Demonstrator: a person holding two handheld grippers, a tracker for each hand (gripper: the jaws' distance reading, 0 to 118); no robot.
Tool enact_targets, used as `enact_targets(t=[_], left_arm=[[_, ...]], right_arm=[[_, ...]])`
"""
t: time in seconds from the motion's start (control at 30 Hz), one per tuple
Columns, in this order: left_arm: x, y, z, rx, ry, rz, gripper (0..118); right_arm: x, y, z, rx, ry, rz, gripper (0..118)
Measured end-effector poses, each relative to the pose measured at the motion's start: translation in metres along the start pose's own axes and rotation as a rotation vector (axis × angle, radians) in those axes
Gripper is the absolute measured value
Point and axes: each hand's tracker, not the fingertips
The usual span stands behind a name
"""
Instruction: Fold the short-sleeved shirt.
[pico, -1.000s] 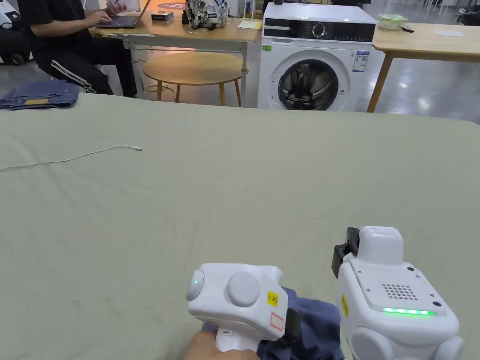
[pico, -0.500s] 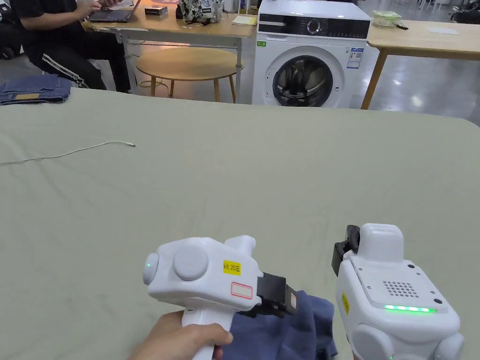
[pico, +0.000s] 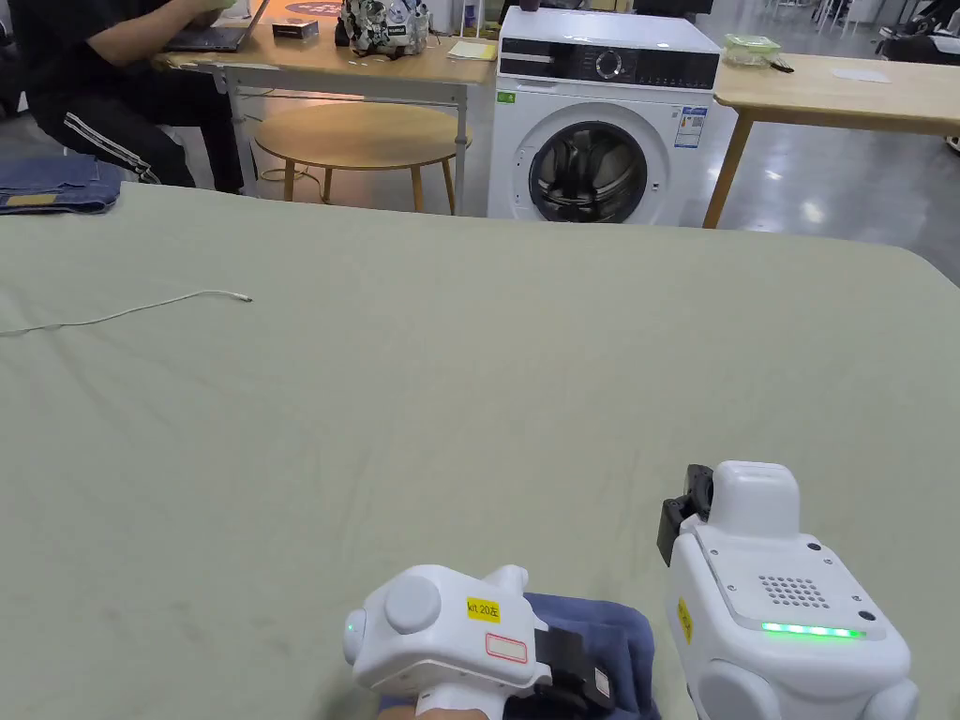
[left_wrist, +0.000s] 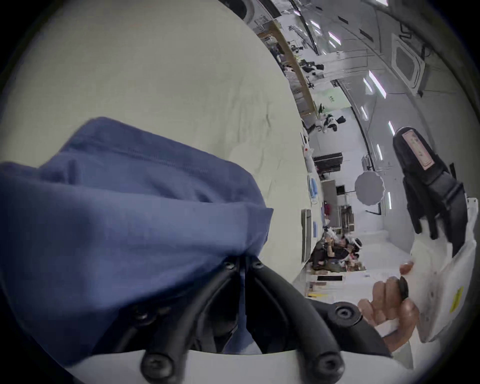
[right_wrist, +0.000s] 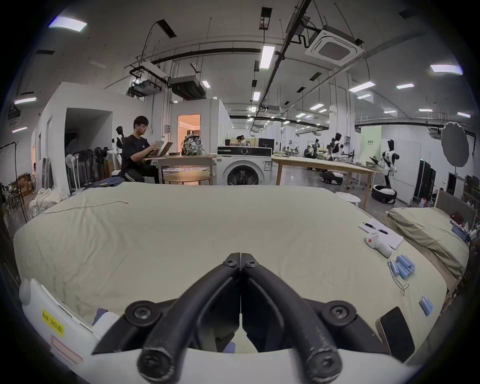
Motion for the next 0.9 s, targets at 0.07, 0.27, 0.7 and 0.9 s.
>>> enact_targets(t=[0.07,0.27,0.7,0.9], left_arm=[[0.005,-0.002,-0.004,0.015,0.059,-0.059,0],[0.026,-0.005,0.006,0.039,0.146,-0.174,0],[0.050,-0.019,0.153,0.770,0.561,-0.577,0],[0.039,-0.033,0.180,1.042,0.737,-0.634,0]], right_arm=[[0.000,-0.001,0.000,-0.001,0.000,-0.006,0],[-0.004,0.000,-0.001,0.001,0.004,-0.015,0],[-0.009,0.007,0.003,0.062,0.008,-0.018,0],[-0.009,0.010,0.004,0.095,0.000,-0.037,0]])
